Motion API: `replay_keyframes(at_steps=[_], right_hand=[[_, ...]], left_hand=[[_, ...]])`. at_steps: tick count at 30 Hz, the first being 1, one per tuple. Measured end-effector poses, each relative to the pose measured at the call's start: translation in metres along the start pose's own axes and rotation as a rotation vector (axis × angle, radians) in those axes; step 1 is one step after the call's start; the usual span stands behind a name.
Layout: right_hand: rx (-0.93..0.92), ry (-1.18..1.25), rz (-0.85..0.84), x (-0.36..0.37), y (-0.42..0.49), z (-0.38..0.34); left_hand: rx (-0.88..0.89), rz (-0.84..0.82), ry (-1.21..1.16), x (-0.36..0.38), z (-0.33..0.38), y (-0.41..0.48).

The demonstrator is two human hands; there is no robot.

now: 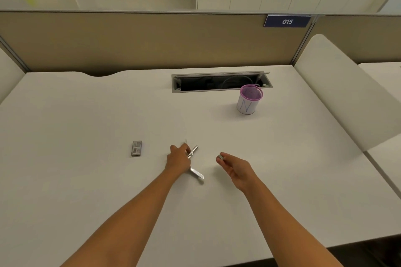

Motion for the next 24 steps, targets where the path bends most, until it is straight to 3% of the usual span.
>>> replay_keyframes(at_steps=[8,16,20,24], right_hand=[[-0.021,-0.176,-0.035,0.011,0.004,0.007],[-0.098,-0.480,-0.057,0.024,0.004,0.000],[-0.170,-0.605,-0.057,0.034,-0.002,-0.009],[-0.304,-0.741,-0.064,0.052,-0.014,-0.025]], left_hand=[[0.061,-0.105,0.067,-0.003,-0.007,-0.010],[0.078,-0.391,-0.564,0.009,-0.005,-0.034],[0.120,-0.441,-0.585,0.011,0.007,-0.047],[0.089,-0.388,-0.549,0.011,0.016,-0.053]])
Point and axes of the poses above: each hand's wrist, its own y-axis towards the middle knuckle, its own x-axis out of the palm, z = x × y, the point moved 8 cm from there along y, towards the middle knuckle, and after that the axes turned 13 degrees about -z, right-handed, at the moved point
